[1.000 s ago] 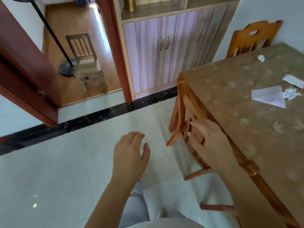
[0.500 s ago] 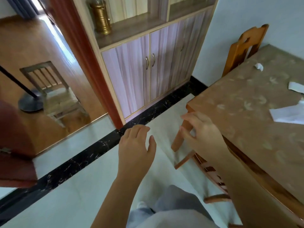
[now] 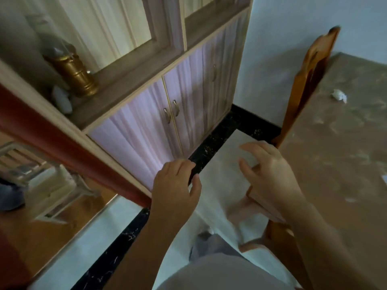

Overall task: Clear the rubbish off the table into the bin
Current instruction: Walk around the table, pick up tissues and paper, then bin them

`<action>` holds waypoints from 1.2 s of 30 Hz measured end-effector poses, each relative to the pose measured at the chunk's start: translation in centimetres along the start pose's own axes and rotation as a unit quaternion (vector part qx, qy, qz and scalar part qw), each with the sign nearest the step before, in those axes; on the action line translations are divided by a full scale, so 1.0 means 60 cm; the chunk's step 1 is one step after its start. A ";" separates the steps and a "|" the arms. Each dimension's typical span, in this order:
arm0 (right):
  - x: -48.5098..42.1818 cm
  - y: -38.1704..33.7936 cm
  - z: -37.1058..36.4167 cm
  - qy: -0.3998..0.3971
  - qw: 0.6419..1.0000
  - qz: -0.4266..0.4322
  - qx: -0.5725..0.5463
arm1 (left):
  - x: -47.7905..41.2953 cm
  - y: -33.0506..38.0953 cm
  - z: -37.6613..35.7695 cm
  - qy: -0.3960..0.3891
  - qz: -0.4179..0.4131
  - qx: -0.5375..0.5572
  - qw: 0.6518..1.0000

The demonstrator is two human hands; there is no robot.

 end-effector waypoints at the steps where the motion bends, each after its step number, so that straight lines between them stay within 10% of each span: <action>1: -0.021 0.017 0.013 0.012 1.000 -0.010 -0.001 | -0.037 0.002 -0.005 -0.006 -0.013 0.002 1.000; 15: -0.150 0.250 0.096 0.100 0.958 -0.267 0.022 | -0.437 0.069 -0.174 -0.155 -0.210 0.038 0.964; 36: -0.174 0.481 0.248 0.275 0.771 -0.569 0.078 | -0.793 0.395 -0.384 -0.277 -0.499 0.111 0.813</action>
Point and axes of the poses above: each hand's wrist, its own x-axis away from the middle knuckle, its own z-axis out of the back of the hand, y = z × x, the point moved 9 cm from there along -x, towards the middle knuckle, and after that the axes turned 12 degrees about -y, right-handed, at the moved point
